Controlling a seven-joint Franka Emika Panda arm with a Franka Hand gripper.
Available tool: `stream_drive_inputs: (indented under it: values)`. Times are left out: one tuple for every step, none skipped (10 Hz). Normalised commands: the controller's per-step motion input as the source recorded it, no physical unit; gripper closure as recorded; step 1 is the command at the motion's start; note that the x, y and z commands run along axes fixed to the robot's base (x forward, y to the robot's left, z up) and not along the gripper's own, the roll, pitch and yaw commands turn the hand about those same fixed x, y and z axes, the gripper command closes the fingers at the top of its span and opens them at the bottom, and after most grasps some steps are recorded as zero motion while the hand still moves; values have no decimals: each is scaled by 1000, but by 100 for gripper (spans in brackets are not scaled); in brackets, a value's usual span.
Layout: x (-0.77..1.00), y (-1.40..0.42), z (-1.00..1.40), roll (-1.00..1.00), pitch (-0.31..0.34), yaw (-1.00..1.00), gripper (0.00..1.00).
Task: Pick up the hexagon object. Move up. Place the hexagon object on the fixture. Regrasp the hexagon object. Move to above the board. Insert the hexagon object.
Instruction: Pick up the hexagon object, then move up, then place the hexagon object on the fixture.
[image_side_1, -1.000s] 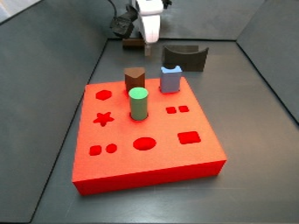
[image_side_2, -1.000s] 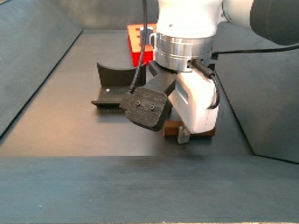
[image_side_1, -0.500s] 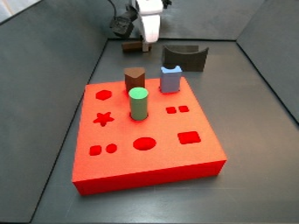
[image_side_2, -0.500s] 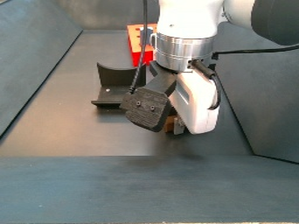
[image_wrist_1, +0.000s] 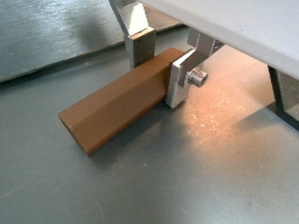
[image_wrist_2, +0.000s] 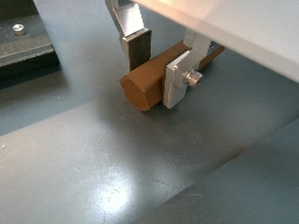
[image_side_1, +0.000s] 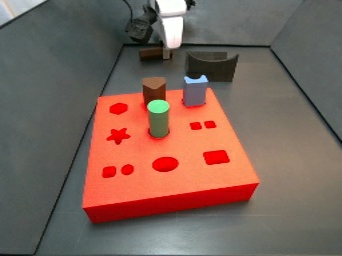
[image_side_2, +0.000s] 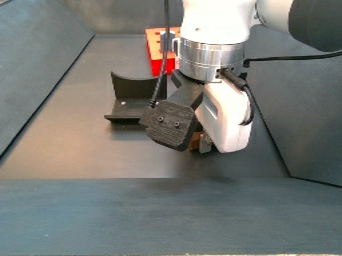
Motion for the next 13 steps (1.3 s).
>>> stream_drive_inputs:
  values:
    - [0, 0, 0, 0, 0, 0, 100]
    - [0, 0, 0, 0, 0, 0, 100]
    - [0, 0, 0, 0, 0, 0, 100]
    - [0, 0, 0, 0, 0, 0, 100]
    - [0, 0, 0, 0, 0, 0, 100]
    - [0, 0, 833, 0, 0, 0, 100]
    - [10, 71, 861, 18, -12, 10, 100]
    - [-26, 47, 720, 25, 18, -7, 100]
    - [-27, 29, 631, 32, 29, -14, 100]
    - [-22, 15, 438, 50, 49, -23, 100]
    - [-18, 4, 241, 66, 70, -25, 100]
    - [0, 0, 1000, 0, 0, 0, 100]
    - [4, 0, 1000, 10, 3, 7, 100]
